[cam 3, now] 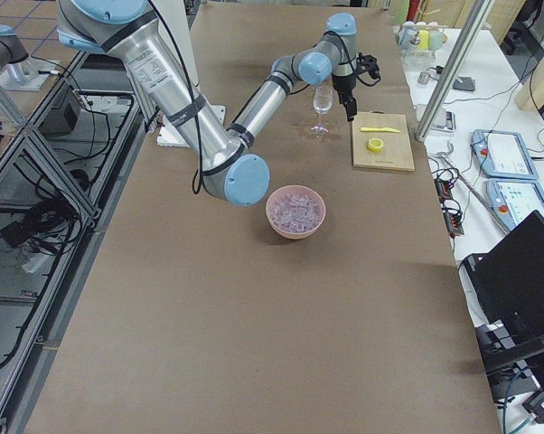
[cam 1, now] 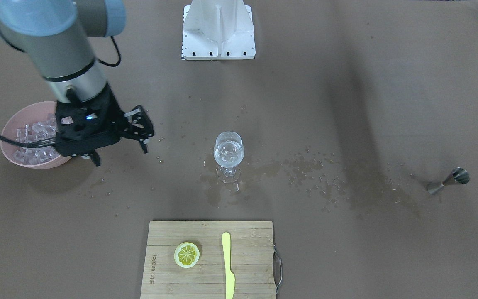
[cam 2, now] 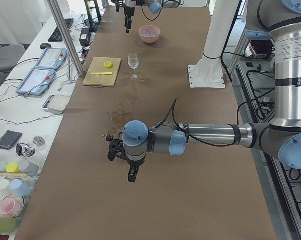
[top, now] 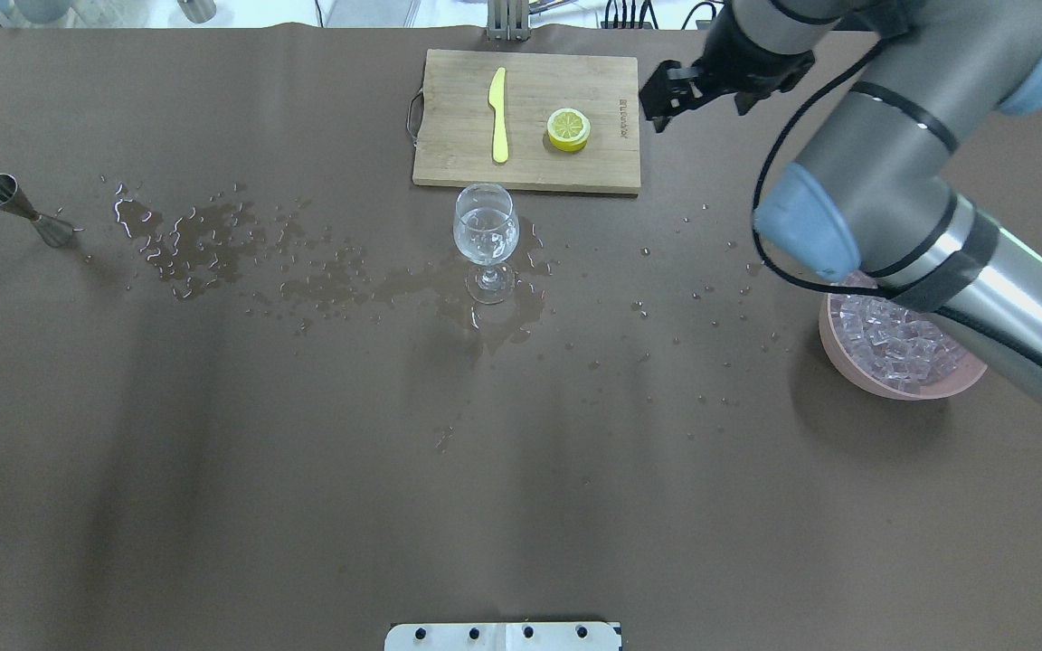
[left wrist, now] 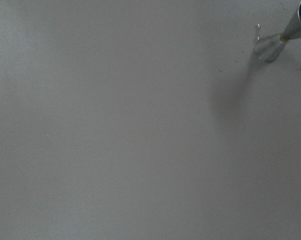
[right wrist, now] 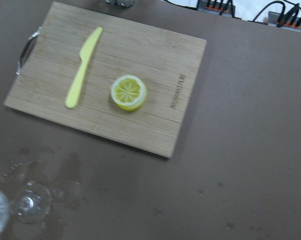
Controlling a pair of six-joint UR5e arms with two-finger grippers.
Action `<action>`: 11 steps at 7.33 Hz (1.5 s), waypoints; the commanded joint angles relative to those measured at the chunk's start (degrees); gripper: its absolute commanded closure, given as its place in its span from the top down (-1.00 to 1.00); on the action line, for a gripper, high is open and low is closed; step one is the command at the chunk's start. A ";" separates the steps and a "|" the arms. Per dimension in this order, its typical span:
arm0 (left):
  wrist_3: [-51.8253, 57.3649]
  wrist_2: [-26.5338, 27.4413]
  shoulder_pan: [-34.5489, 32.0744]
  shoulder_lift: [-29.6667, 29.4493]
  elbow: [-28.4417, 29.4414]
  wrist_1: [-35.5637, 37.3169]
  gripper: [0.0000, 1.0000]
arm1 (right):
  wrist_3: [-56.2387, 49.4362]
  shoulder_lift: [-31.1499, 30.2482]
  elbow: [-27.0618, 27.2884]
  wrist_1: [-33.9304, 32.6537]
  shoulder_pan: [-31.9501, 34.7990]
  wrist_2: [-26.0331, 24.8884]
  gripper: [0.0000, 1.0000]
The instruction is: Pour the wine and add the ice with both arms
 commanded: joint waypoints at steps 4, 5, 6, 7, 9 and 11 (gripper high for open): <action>0.14 0.00 0.00 0.44 -0.21 -0.04 0.96 | -39.56 -25.11 3.69 0.47 18.09 3.20 1.00; 0.05 0.00 0.00 0.44 -0.30 -0.04 0.96 | -44.06 -30.38 3.60 2.82 22.30 3.64 1.00; 0.14 0.00 0.00 0.44 -0.30 -0.04 0.96 | -44.28 -36.52 3.52 6.68 24.17 3.99 1.00; 0.14 0.00 -0.09 0.53 -0.38 -0.04 0.96 | -44.29 -44.42 2.91 12.37 24.88 3.82 1.00; 0.05 0.09 -0.09 0.62 -0.04 -1.17 0.96 | -43.93 -48.80 -2.34 14.89 28.13 4.08 1.00; 0.05 0.00 -0.09 0.62 -0.21 -1.18 0.96 | -43.67 -48.28 -2.11 14.62 28.49 13.78 1.00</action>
